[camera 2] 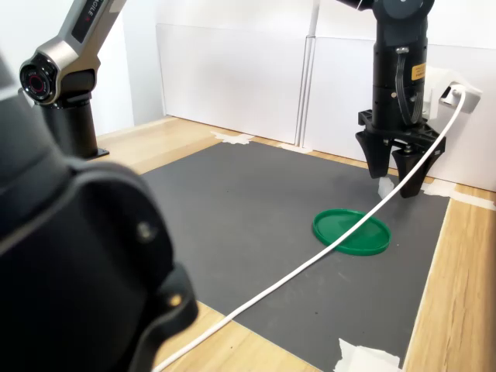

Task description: Grasp a white terminal and put it in the green lid.

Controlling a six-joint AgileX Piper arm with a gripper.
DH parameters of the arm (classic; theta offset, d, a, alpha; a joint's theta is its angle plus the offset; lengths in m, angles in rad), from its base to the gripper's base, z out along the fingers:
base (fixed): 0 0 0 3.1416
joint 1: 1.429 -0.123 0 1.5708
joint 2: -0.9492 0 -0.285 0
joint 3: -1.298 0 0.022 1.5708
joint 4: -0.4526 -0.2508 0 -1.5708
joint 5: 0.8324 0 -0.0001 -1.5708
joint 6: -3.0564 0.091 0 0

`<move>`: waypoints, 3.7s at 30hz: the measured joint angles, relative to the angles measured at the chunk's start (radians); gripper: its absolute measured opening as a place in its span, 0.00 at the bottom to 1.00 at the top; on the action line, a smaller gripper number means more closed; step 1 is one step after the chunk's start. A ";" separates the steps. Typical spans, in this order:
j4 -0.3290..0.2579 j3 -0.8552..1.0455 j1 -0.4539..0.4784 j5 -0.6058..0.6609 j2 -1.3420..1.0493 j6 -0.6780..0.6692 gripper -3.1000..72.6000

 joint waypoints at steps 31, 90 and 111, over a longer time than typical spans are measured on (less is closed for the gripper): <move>0.000 0.000 0.000 0.025 0.018 0.047 0.44; 0.118 0.256 0.224 -0.048 -0.144 -0.232 0.46; -0.070 0.256 0.283 -0.102 -0.361 -0.233 0.50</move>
